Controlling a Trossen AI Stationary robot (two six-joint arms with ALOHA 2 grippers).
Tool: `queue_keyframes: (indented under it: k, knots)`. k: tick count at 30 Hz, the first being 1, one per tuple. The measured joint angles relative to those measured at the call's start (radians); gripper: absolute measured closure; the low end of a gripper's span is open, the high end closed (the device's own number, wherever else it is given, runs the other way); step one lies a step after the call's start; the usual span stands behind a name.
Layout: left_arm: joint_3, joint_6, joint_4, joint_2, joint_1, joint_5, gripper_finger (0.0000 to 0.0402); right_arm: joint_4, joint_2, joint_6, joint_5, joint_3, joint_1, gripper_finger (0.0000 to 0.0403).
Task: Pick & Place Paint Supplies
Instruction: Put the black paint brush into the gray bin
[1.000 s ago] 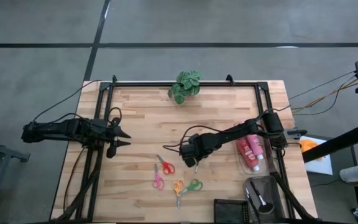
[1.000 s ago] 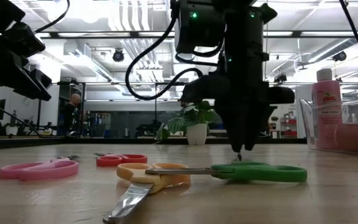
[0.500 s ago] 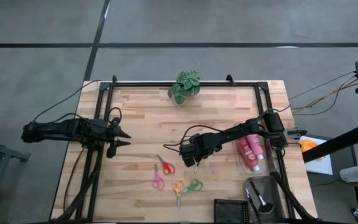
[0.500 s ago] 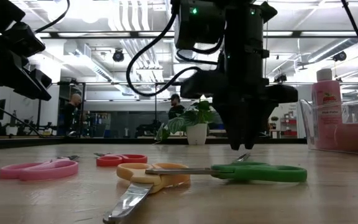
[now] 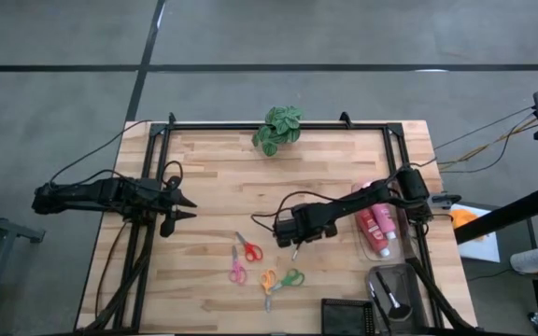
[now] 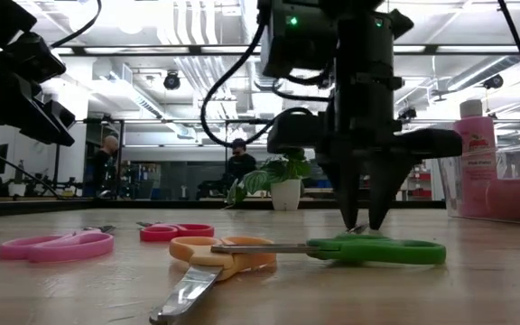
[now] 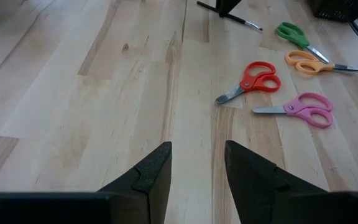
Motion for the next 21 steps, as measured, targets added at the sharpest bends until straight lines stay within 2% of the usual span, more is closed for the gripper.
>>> queue_keyframes:
  k: [5,16,21]
  knots:
    - [0.000,0.000,0.000,0.000,0.000,0.000,0.0252,0.079,-0.008,0.013,0.018,-0.053,0.002,0.0287]
    - [0.000,0.000,0.000,0.000,0.000,0.000,0.0252,0.083,-0.007,0.012,0.024,-0.062,0.002,0.0289]
    - [0.000,0.000,0.000,0.000,0.000,0.000,0.0252,0.068,-0.006,0.000,0.024,-0.063,0.001,0.0335]
